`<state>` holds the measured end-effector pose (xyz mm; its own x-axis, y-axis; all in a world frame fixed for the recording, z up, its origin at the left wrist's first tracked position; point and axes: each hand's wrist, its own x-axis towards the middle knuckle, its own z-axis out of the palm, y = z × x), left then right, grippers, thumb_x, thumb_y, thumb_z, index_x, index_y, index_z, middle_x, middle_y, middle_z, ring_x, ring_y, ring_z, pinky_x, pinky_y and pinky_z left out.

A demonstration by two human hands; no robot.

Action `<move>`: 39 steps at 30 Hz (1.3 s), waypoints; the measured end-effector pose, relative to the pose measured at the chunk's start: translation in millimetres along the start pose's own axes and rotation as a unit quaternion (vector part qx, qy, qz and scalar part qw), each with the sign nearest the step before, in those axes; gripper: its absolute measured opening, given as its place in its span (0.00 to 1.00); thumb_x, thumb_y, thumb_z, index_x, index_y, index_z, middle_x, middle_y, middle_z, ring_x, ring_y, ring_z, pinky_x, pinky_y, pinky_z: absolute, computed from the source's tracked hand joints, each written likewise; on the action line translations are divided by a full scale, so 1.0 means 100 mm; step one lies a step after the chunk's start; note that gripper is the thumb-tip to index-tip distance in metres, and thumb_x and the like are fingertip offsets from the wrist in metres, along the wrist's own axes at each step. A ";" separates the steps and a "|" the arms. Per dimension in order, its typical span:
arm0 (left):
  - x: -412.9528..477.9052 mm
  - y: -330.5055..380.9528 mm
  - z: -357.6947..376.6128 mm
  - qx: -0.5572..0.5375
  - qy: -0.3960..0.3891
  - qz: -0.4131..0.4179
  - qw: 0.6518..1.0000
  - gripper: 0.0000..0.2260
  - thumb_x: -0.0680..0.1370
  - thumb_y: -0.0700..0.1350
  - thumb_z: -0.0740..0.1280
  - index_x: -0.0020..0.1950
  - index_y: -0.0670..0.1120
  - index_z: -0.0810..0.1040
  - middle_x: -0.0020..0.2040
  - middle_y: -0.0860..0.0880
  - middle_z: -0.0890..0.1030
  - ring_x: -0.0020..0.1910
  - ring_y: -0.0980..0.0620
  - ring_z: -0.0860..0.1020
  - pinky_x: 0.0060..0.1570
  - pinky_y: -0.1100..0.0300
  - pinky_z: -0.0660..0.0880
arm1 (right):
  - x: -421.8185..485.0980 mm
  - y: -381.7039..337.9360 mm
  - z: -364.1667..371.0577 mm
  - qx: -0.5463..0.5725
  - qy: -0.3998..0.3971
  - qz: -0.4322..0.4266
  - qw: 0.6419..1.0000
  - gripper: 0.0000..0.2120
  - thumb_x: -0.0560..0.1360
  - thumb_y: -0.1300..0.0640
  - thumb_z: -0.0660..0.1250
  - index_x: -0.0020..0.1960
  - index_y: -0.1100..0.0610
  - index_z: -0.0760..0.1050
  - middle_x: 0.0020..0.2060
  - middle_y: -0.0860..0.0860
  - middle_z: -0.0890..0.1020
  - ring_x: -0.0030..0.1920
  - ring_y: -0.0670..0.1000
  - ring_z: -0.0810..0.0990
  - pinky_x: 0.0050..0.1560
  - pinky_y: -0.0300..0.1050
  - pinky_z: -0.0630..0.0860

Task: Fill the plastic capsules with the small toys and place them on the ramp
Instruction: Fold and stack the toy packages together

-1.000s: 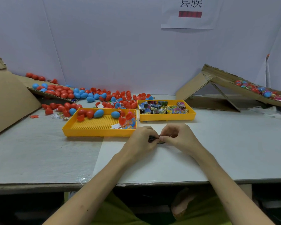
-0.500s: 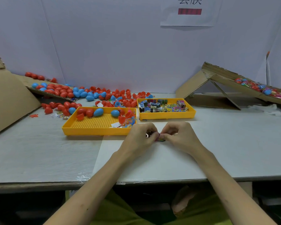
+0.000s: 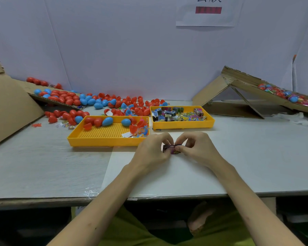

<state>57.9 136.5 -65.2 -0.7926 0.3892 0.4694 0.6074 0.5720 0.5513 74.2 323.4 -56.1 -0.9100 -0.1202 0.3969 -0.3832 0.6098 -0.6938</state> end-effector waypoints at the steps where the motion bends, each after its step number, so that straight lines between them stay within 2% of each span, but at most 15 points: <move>1: 0.01 -0.01 0.00 -0.011 -0.004 -0.001 1.000 0.07 0.74 0.39 0.71 0.49 0.49 0.81 0.44 0.52 0.84 0.36 0.60 0.75 0.37 0.66 0.71 | 0.00 0.00 0.00 0.009 -0.001 0.001 1.000 0.11 0.69 0.64 0.76 0.38 0.48 0.81 0.30 0.38 0.81 0.27 0.46 0.77 0.30 0.33 0.68; 3: 0.01 -0.01 0.00 -0.030 -0.009 -0.003 1.000 0.07 0.74 0.37 0.71 0.50 0.46 0.82 0.44 0.49 0.84 0.35 0.57 0.77 0.36 0.69 0.71 | 0.00 0.00 0.00 0.031 -0.009 0.008 0.999 0.09 0.69 0.63 0.77 0.41 0.49 0.82 0.35 0.44 0.83 0.30 0.49 0.80 0.32 0.34 0.71; 5: 0.01 -0.01 0.00 -0.034 -0.010 -0.005 0.999 0.08 0.74 0.36 0.71 0.51 0.45 0.82 0.43 0.48 0.84 0.36 0.53 0.78 0.37 0.69 0.72 | 0.00 0.01 0.01 0.030 -0.022 0.015 0.999 0.08 0.68 0.60 0.79 0.44 0.51 0.83 0.38 0.48 0.84 0.30 0.46 0.79 0.34 0.33 0.71; 11: 0.01 -0.02 0.00 -0.045 -0.007 0.005 0.999 0.07 0.74 0.35 0.72 0.49 0.44 0.81 0.41 0.50 0.82 0.35 0.56 0.77 0.36 0.71 0.70 | 0.01 0.05 0.04 0.021 -0.038 0.011 0.999 0.10 0.68 0.63 0.78 0.47 0.52 0.85 0.35 0.46 0.84 0.32 0.45 0.78 0.38 0.34 0.72; 15: 0.01 -0.01 0.01 -0.030 -0.011 0.009 0.999 0.08 0.74 0.35 0.71 0.52 0.44 0.80 0.43 0.49 0.82 0.38 0.53 0.78 0.38 0.69 0.73 | 0.02 0.05 0.04 0.011 -0.015 0.009 1.000 0.09 0.68 0.62 0.78 0.42 0.48 0.84 0.32 0.43 0.83 0.32 0.43 0.77 0.37 0.33 0.71; 17: 0.02 -0.02 0.01 -0.027 -0.007 0.001 1.000 0.08 0.75 0.36 0.71 0.53 0.43 0.80 0.44 0.49 0.82 0.38 0.53 0.78 0.38 0.71 0.72 | 0.02 0.05 0.05 0.008 -0.013 0.004 1.000 0.07 0.69 0.61 0.78 0.41 0.50 0.84 0.31 0.43 0.83 0.31 0.42 0.76 0.35 0.32 0.70; 21: 0.03 -0.01 0.01 -0.024 0.004 -0.007 1.000 0.06 0.77 0.38 0.70 0.53 0.43 0.83 0.43 0.48 0.84 0.40 0.51 0.79 0.41 0.63 0.75 | 0.02 0.03 0.05 0.009 0.013 -0.005 1.000 0.06 0.69 0.63 0.77 0.42 0.53 0.85 0.32 0.47 0.83 0.31 0.42 0.76 0.34 0.34 0.71; 25: 0.03 0.00 0.01 -0.004 -0.015 0.003 1.000 0.05 0.76 0.38 0.70 0.49 0.42 0.85 0.42 0.47 0.84 0.40 0.50 0.79 0.42 0.58 0.76 | 0.01 0.02 0.06 -0.006 -0.013 0.005 1.000 0.07 0.69 0.63 0.76 0.41 0.52 0.83 0.32 0.46 0.82 0.31 0.42 0.75 0.35 0.32 0.70; 29: 0.03 0.01 0.01 -0.019 0.002 0.010 1.000 0.04 0.76 0.39 0.71 0.49 0.43 0.85 0.40 0.50 0.83 0.38 0.52 0.79 0.39 0.64 0.74 | 0.01 0.03 0.05 0.000 0.009 -0.001 1.000 0.07 0.69 0.64 0.76 0.41 0.53 0.84 0.32 0.46 0.82 0.31 0.42 0.76 0.34 0.31 0.69; 32: 0.03 0.00 0.02 -0.014 -0.010 0.006 1.000 0.05 0.76 0.40 0.71 0.50 0.44 0.85 0.42 0.50 0.84 0.38 0.53 0.78 0.40 0.64 0.73 | 0.01 0.03 0.06 -0.008 -0.009 0.006 1.000 0.06 0.69 0.64 0.76 0.42 0.54 0.84 0.31 0.44 0.80 0.30 0.41 0.74 0.34 0.30 0.68; 35: 0.04 0.00 0.02 -0.020 -0.006 0.000 1.000 0.06 0.75 0.38 0.71 0.49 0.45 0.86 0.41 0.51 0.84 0.37 0.57 0.76 0.39 0.66 0.73 | 0.00 0.02 0.05 0.005 -0.028 0.007 1.000 0.05 0.70 0.61 0.77 0.42 0.54 0.83 0.33 0.47 0.81 0.31 0.43 0.74 0.35 0.33 0.69; 37: 0.04 0.00 0.02 -0.016 -0.003 0.000 1.000 0.06 0.75 0.38 0.71 0.49 0.45 0.86 0.39 0.52 0.83 0.36 0.60 0.76 0.38 0.70 0.70 | 0.01 0.01 0.02 0.013 0.016 0.001 1.000 0.03 0.72 0.59 0.76 0.44 0.54 0.83 0.35 0.47 0.83 0.31 0.42 0.75 0.34 0.31 0.69; 39: 0.03 0.00 0.01 -0.007 -0.007 -0.004 1.000 0.07 0.75 0.39 0.71 0.50 0.45 0.86 0.39 0.54 0.81 0.36 0.60 0.75 0.38 0.73 0.70 | 0.05 0.03 -0.03 0.000 0.130 0.006 0.991 0.04 0.76 0.61 0.71 0.44 0.55 0.83 0.39 0.46 0.83 0.34 0.40 0.76 0.36 0.28 0.68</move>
<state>54.9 138.3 -64.5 -0.7981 0.3954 0.4547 0.6016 0.5646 0.5651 69.2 326.7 -54.4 -0.8426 0.0940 0.5303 -0.3723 0.6097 -0.6997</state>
